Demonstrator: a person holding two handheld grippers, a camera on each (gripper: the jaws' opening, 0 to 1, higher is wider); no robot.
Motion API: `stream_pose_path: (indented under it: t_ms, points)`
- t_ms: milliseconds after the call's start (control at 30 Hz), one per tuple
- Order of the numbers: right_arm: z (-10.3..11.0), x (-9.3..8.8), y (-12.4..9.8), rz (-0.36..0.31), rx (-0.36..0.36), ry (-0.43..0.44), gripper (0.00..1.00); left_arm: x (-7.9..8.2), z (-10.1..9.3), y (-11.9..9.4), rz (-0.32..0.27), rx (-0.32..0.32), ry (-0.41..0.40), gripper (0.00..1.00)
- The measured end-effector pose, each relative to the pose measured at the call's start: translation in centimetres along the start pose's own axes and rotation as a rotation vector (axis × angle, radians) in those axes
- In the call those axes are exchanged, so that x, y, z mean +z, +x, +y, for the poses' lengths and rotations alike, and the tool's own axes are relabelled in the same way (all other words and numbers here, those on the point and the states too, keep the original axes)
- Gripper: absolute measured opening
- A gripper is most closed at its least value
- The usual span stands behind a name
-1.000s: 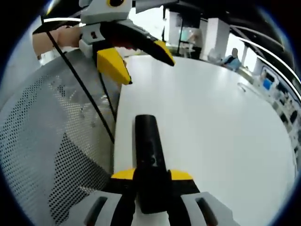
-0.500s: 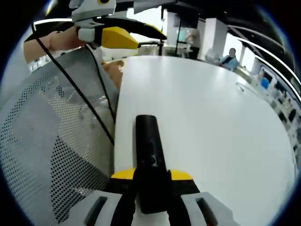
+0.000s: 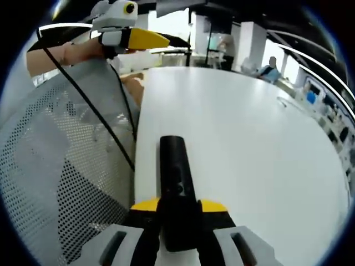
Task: Press the specified remote control buttons in sequence, fully releasing each button before pressing the next.
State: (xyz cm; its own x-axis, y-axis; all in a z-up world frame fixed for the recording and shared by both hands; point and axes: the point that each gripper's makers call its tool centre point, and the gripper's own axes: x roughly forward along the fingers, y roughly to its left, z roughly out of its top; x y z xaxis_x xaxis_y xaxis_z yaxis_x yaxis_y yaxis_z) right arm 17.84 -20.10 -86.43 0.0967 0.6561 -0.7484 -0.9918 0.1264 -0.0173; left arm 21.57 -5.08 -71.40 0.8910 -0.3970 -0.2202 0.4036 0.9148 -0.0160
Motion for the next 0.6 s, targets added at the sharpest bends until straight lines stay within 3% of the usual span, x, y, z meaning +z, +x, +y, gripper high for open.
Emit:
stream_pose_path:
  t_ms: [67,200,267,467,600]
  points:
    - [0.0,0.0,0.0,-0.002,0.000,0.001,0.22,0.4,0.0,0.0,-0.040,0.014,-0.007,0.92]
    - [0.0,0.0,0.0,-0.004,0.001,0.002,0.22,0.7,0.2,0.1,-0.069,0.028,-0.012,0.96]
    - [0.0,0.0,0.0,-0.004,0.001,0.001,0.22,1.2,0.4,0.2,-0.113,0.033,-0.025,1.00]
    - [0.0,0.0,0.0,-0.007,-0.004,0.013,0.22,1.8,1.4,-0.3,-0.176,0.057,-0.153,1.00]
    - [0.0,0.1,0.1,-0.005,-0.006,0.010,0.22,1.9,1.6,-0.4,-0.185,0.072,-0.140,0.99]
